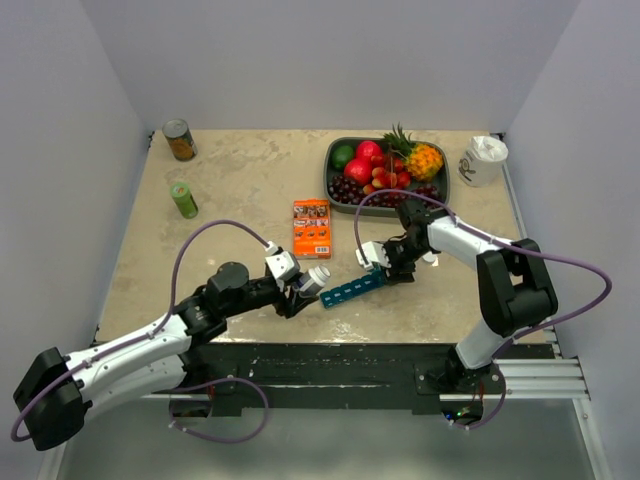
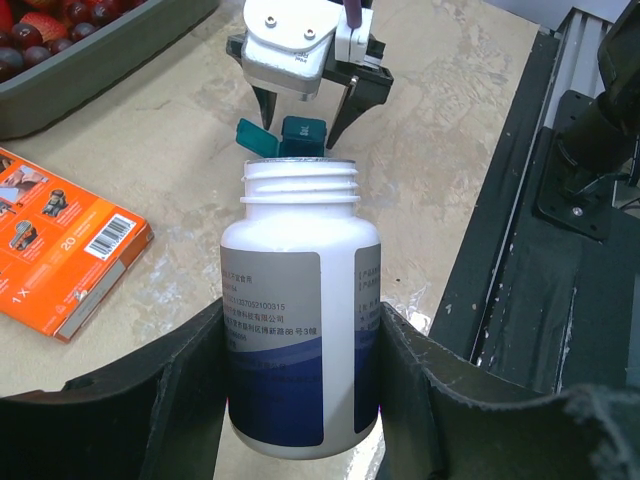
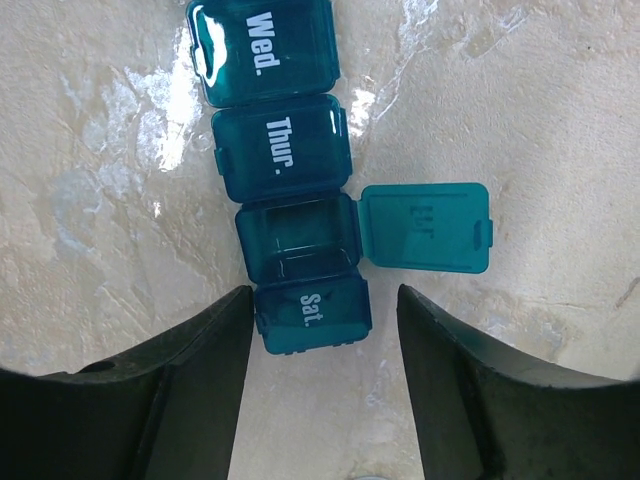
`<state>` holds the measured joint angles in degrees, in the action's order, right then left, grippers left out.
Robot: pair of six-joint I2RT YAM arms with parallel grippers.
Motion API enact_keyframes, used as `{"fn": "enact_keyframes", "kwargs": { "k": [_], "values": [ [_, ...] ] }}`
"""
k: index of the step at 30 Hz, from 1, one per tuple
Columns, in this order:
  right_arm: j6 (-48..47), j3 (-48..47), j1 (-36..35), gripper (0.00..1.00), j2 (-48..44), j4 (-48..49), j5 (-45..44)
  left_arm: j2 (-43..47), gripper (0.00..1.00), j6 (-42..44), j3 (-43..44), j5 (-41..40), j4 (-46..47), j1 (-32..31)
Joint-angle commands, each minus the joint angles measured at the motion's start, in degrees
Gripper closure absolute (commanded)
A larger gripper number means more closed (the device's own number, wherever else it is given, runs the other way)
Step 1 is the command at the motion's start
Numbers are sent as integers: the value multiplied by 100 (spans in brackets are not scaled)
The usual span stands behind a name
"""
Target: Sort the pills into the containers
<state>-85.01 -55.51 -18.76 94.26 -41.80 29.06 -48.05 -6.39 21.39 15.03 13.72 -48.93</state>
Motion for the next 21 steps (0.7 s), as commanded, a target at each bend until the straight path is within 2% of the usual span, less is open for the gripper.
{"fn": "enact_keyframes", "kwargs": {
  "k": [1, 10, 17, 21],
  "values": [
    [81, 31, -84, 40, 14, 155, -198, 147, 100, 77, 252, -88, 44, -38],
    [274, 57, -320, 57, -57, 120, -111, 209, 100, 112, 313, -70, -97, -47],
    [600, 163, -891, 60, -180, 181, 12, 287, 100, 235, 454, -35, -404, -47],
    [1161, 145, -1252, 61, -136, 330, 3, 375, 100, 297, 524, -26, -589, -47]
  ]
}}
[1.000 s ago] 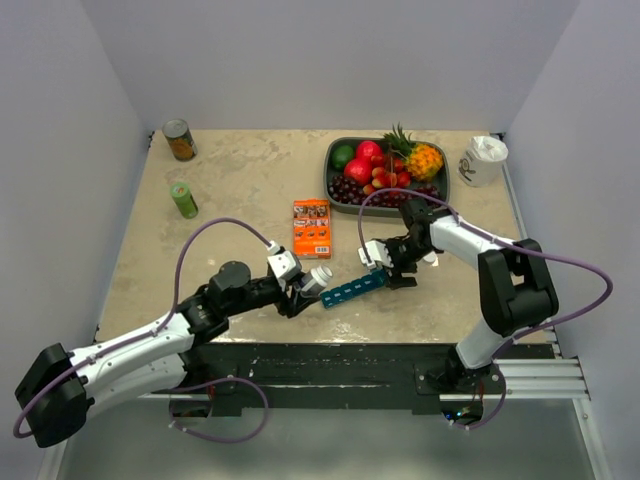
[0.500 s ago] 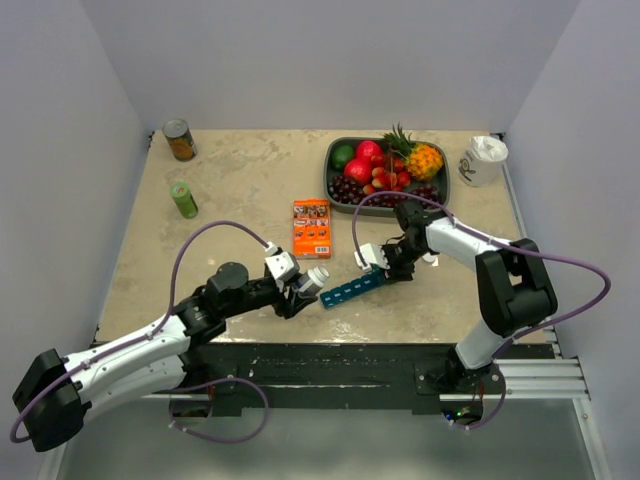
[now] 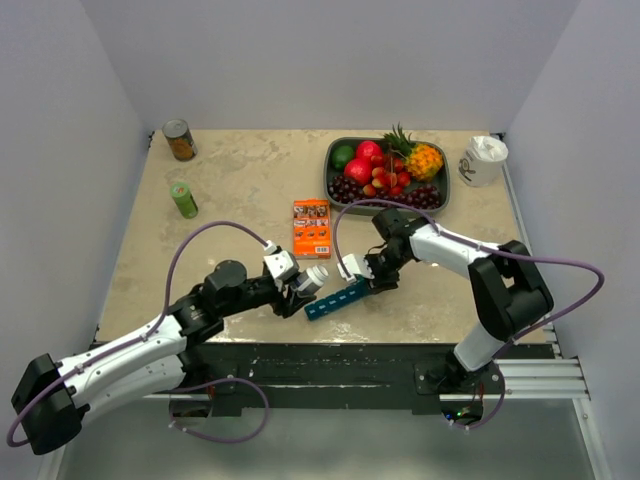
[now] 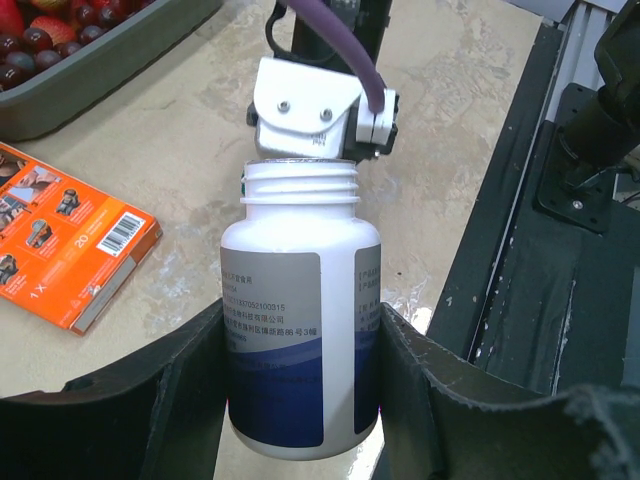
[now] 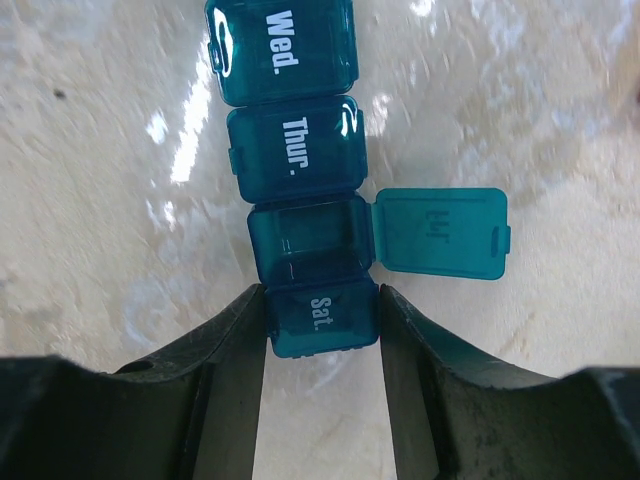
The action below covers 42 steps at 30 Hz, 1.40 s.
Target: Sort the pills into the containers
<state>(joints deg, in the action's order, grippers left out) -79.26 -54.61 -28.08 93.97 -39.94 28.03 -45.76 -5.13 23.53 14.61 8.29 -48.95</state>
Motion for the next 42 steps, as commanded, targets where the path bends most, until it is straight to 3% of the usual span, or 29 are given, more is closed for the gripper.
{"fn": "enact_keyframes", "kwargs": {
  "k": [1, 8, 11, 18, 22, 26, 32, 42],
  "values": [
    [692, 38, -391, 61, -99, 214, 97, 146, 100, 152, 319, 24, -73, -45],
    [1554, -15, -813, 62, -63, 470, -87, 260, 100, 82, 301, 24, -161, -53],
    [1677, 64, -892, 58, -151, 496, -43, 304, 100, 73, 310, 16, -214, -53],
    [2046, 56, -901, 28, -564, 444, -122, 330, 100, 56, 354, 51, -390, -53],
    [2090, 29, -849, 20, -845, 251, -368, 331, 100, 12, 363, 68, -443, -53],
    [2195, -50, -393, 18, -1109, -22, -474, 191, 100, -32, 407, 86, -495, -53],
    [2599, -278, 600, 17, -1635, -488, 148, -397, 100, -15, 556, 174, -671, -80],
    [4031, -138, 1892, 15, -2050, -14, 1064, -1584, 100, 12, 1276, -72, -1224, -343]
  ]
}}
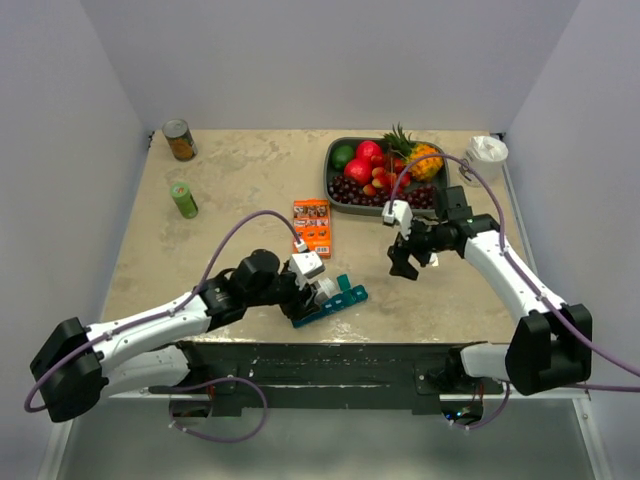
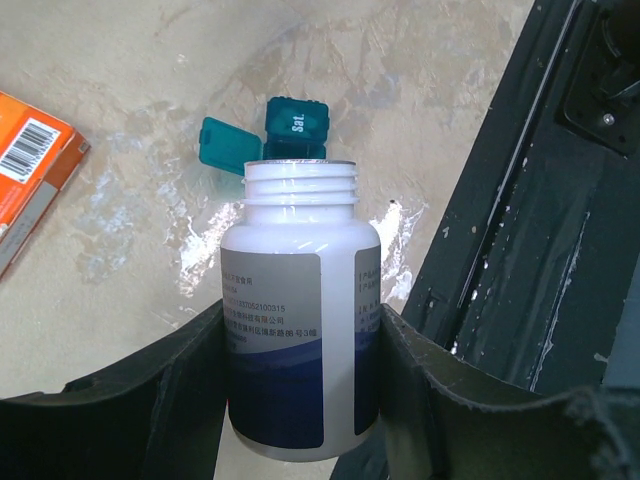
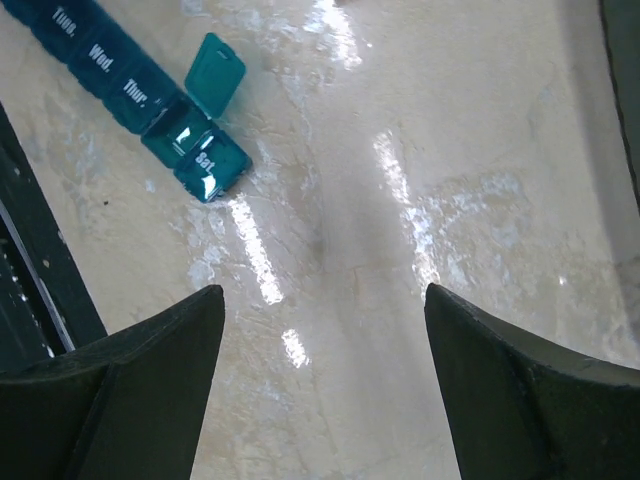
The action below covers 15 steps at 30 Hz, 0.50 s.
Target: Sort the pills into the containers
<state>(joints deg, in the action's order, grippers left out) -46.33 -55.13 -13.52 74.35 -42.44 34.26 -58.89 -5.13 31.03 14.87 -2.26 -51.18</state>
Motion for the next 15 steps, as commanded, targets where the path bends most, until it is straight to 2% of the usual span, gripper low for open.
{"fn": "enact_keyframes", "kwargs": {
  "k": [1, 15],
  "values": [
    [774, -42, 481, 15, -104, 297, 354, -446, 100, 3, 588, -116, -282, -147],
    [976, 91, 640, 14, -315, 552, -157, -1168, 100, 3, 1221, -283, -723, -323]
  ]
}}
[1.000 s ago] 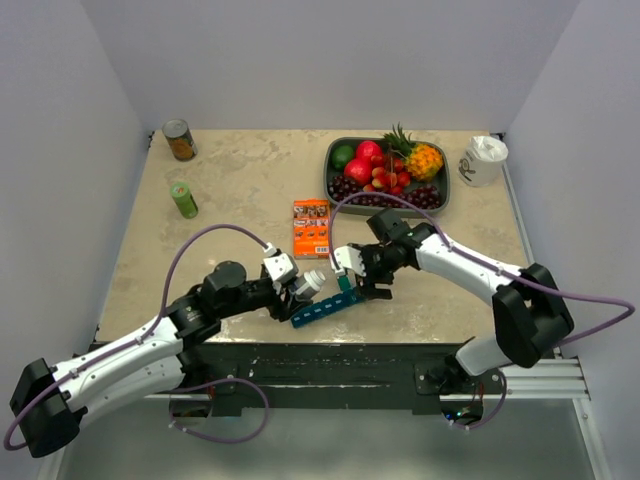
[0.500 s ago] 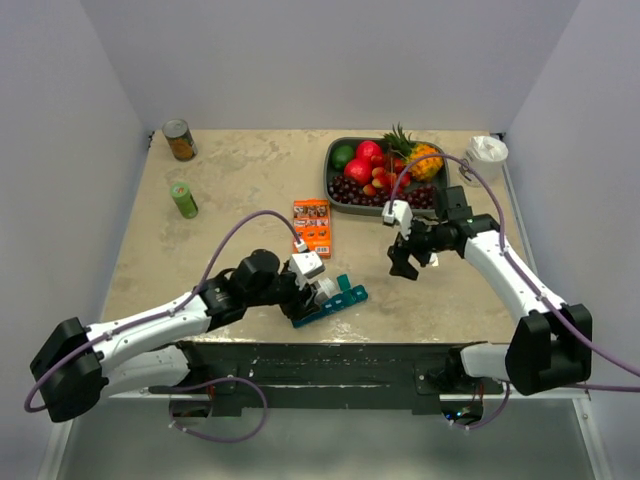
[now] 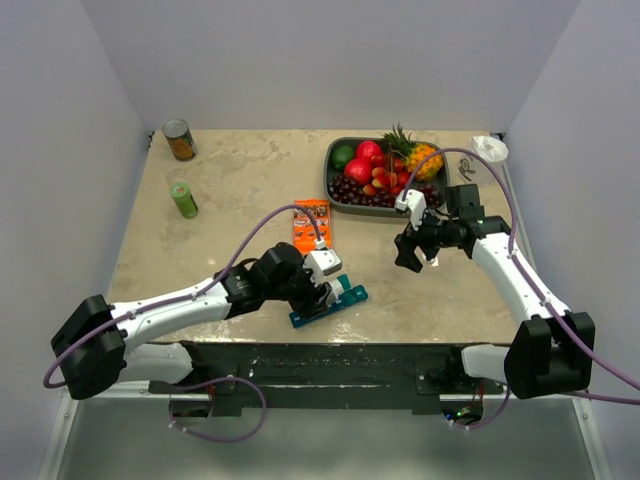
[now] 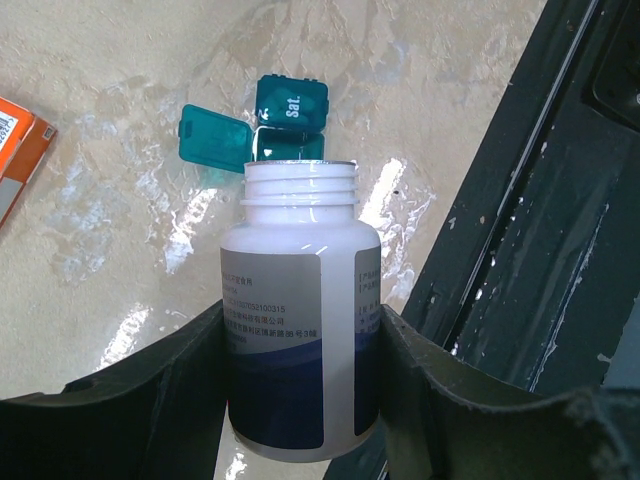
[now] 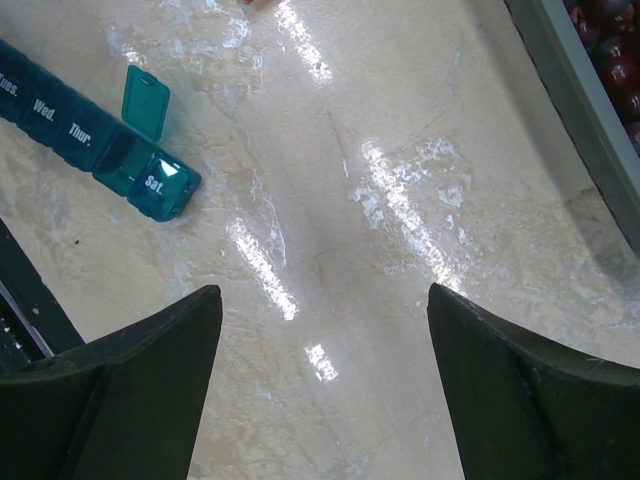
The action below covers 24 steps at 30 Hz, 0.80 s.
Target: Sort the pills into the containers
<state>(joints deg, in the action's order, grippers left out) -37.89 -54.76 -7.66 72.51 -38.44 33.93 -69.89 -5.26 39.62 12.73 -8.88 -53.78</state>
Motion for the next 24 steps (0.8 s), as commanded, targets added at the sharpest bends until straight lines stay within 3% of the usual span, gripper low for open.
{"fn": "enact_keyframes", "kwargs": {
  "k": [1, 24],
  "values": [
    [124, 53, 54, 14, -123, 152, -132, -130, 100, 16, 380, -86, -96, -80],
    [-34, 97, 186, 13, -53, 91, -36, -771, 100, 51, 811, -148, -368, -186]
  ]
}}
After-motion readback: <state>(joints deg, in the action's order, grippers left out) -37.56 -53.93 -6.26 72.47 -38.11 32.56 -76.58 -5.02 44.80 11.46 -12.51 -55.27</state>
